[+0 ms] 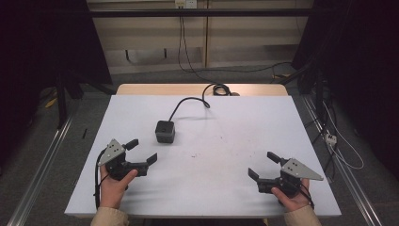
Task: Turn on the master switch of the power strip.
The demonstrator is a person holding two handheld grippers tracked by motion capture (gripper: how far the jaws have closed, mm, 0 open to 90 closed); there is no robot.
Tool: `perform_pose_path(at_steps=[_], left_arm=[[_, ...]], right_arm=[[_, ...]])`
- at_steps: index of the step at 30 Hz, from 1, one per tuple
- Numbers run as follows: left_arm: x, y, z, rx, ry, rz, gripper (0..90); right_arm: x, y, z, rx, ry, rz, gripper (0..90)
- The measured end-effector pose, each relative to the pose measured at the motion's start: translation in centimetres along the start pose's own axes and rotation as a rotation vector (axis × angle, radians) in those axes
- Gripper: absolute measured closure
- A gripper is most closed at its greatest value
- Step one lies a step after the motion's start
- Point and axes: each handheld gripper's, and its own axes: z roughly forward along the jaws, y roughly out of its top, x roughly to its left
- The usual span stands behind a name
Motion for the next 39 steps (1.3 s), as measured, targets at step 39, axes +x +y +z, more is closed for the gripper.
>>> perform_pose_path(at_steps=[39], left_arm=[[0.0,1.5,2.1,-0.004,0.015,0.019,6.4]], right_arm=[[0.0,0.3,0.3,-0.011,0.001,-0.014,4.8]])
